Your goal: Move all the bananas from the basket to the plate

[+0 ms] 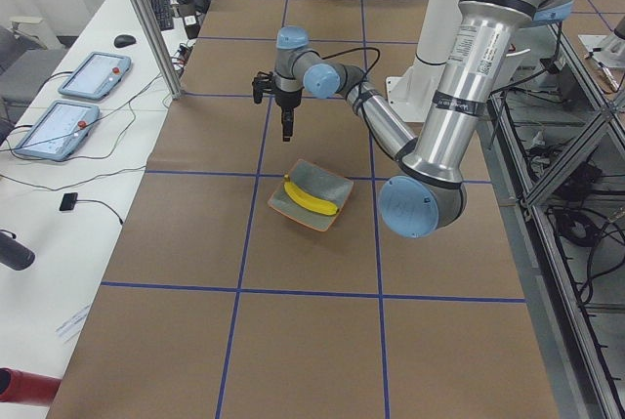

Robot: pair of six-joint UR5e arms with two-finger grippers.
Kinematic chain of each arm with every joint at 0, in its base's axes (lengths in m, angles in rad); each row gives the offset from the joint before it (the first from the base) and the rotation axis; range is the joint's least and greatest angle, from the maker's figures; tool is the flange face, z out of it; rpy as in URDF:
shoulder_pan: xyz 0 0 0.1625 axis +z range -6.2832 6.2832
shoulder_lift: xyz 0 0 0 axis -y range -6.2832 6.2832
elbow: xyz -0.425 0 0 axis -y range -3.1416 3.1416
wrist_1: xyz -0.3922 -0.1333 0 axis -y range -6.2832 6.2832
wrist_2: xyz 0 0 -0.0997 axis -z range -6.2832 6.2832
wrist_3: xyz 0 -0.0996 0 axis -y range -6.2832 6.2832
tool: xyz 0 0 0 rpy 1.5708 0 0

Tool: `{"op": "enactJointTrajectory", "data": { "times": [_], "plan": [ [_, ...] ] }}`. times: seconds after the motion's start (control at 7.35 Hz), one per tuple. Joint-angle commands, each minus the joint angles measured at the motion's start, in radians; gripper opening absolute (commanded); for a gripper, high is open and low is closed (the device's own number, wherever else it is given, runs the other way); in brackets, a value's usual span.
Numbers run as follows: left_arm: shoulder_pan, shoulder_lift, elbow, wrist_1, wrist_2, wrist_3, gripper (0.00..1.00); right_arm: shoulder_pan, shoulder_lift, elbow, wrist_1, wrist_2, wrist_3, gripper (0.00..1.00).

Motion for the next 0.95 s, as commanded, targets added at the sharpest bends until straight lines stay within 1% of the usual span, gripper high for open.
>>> {"op": "enactJointTrajectory", "data": {
  "times": [0.0, 0.27, 0.54, 0.82],
  "plan": [
    [0.001, -0.002, -0.003, 0.0, 0.0, -0.003, 0.99, 0.007, -0.029, 0.052, 0.001, 0.017, -0.006, 0.0],
    [0.003, -0.002, -0.001, 0.0, 0.0, -0.003, 0.99, 0.02, -0.072, 0.092, -0.001, 0.017, -0.035, 0.0],
    [0.003, -0.004, -0.001, 0.0, 0.0, -0.003, 0.99, 0.035, -0.078, 0.072, -0.004, 0.006, -0.097, 0.0],
    [0.004, -0.005, -0.003, 0.0, 0.0, -0.009, 0.99, 0.086, -0.074, 0.095, -0.01, 0.02, -0.112, 0.0]
  ]
}}
